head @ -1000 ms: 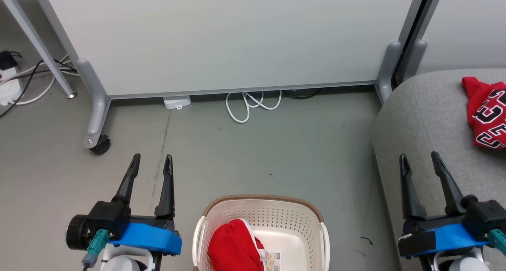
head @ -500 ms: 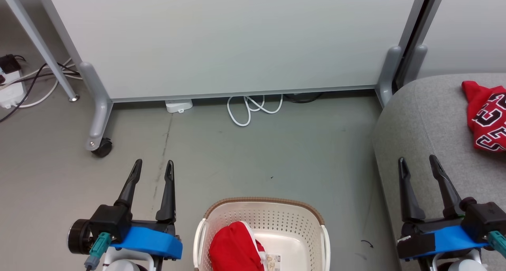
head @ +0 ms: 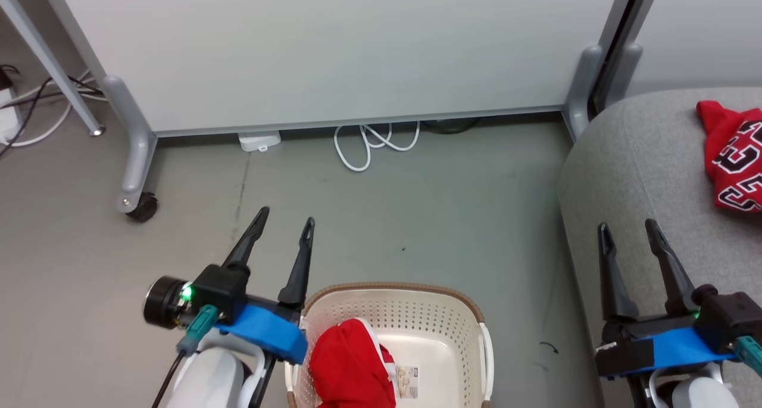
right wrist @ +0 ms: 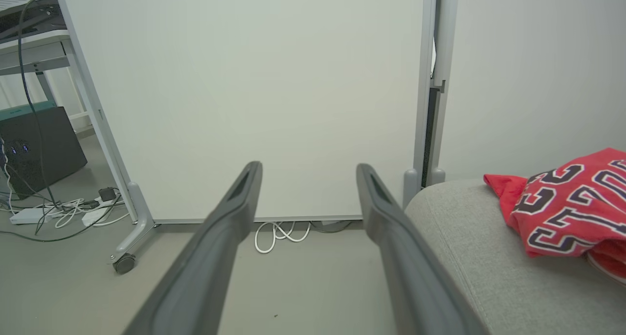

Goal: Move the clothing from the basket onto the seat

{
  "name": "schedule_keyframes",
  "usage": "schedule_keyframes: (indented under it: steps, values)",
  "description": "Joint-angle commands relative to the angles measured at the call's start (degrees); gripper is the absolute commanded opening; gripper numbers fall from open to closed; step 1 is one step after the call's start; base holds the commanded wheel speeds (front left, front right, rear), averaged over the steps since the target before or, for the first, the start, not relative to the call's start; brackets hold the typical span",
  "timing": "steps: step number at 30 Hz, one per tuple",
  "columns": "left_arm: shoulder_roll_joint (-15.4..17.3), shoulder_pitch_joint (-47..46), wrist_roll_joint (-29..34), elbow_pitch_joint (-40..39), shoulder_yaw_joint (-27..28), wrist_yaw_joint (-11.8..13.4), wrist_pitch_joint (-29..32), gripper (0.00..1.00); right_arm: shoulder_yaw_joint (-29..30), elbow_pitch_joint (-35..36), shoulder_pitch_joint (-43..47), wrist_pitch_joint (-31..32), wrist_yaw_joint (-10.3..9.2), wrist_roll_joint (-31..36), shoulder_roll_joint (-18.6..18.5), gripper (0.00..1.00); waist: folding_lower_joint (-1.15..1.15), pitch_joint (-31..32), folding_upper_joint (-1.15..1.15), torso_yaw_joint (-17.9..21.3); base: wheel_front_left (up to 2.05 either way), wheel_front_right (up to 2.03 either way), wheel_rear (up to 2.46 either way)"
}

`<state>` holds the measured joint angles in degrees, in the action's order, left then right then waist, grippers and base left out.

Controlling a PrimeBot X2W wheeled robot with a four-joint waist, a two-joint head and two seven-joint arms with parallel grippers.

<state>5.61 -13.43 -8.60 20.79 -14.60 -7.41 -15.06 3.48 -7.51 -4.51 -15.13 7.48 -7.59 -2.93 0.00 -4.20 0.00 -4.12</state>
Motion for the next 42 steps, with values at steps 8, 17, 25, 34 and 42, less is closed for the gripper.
schedule_keyframes:
  steps: [8,17,25,34,42]
  values:
    - [3.9,-10.6,-3.5,8.3,-11.5,-0.1,-0.2,1.0,-0.5,1.8,-4.0,0.0,0.03,1.0,0.1,1.0,0.0,-6.2,0.0,2.4,0.0,0.0,0.0]
    - [5.8,-21.4,-6.5,19.3,-24.6,-0.1,-0.2,1.0,-1.5,3.4,-9.6,0.0,0.03,2.3,0.1,1.0,0.0,-15.1,0.0,5.5,0.0,0.0,0.0]
    - [6.5,-29.7,-8.7,29.1,-36.0,-0.1,-0.2,1.0,-3.2,4.5,-15.2,0.0,0.03,3.1,-0.6,1.0,0.0,-23.8,0.0,7.8,0.0,0.0,0.0]
    - [7.0,-36.4,-10.3,39.7,-49.2,-0.1,1.1,1.0,-5.1,5.7,-20.9,0.0,0.03,3.5,-1.1,1.0,0.0,-31.7,0.0,10.2,0.0,0.0,0.0]
    - [7.8,-39.4,-10.8,45.4,-57.4,-0.1,4.4,1.0,-6.5,6.6,-23.9,0.0,0.03,3.9,-1.1,1.0,0.0,-37.6,0.0,12.1,0.0,0.0,0.0]
